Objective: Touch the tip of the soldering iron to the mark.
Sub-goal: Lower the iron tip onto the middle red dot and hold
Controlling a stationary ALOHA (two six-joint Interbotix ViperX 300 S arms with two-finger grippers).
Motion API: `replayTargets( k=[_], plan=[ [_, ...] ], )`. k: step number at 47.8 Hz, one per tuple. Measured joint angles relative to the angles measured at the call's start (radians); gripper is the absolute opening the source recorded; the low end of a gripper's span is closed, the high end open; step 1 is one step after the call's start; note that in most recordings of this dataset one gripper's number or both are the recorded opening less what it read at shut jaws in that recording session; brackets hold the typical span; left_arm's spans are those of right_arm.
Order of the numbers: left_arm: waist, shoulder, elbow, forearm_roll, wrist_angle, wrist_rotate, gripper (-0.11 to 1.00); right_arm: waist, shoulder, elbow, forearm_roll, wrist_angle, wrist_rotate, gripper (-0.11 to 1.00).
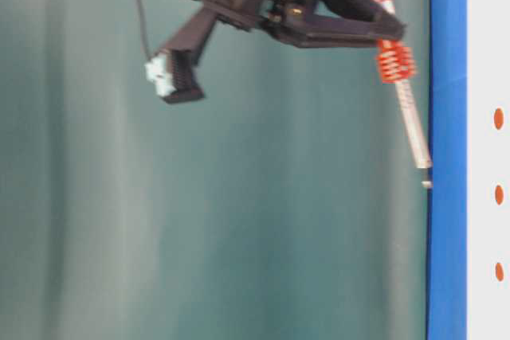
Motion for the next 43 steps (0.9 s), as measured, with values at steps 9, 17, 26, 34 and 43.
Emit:
replayTargets(
  k=[9,17,26,34,43],
  plan=[
    [-0.002,0.000,0.000,0.002,0.000,-0.002,0.00,0.005,0.060,0.000,0.000,-0.017,0.000,0.06],
    [0.000,0.000,0.000,0.000,0.000,0.003,0.00,0.003,0.095,0.000,0.000,-0.040,0.000,0.06],
    [0.000,0.000,0.000,0.000,-0.002,0.006,0.00,0.005,0.124,0.000,0.000,-0.052,0.002,0.06],
    [-0.002,0.000,0.000,0.002,-0.002,0.008,0.00,0.008,0.137,0.000,0.000,-0.054,0.003,0.06],
    [0.000,0.000,0.000,0.002,0.000,0.008,0.00,0.009,0.137,0.000,0.000,-0.052,0.003,0.06]
  ],
)
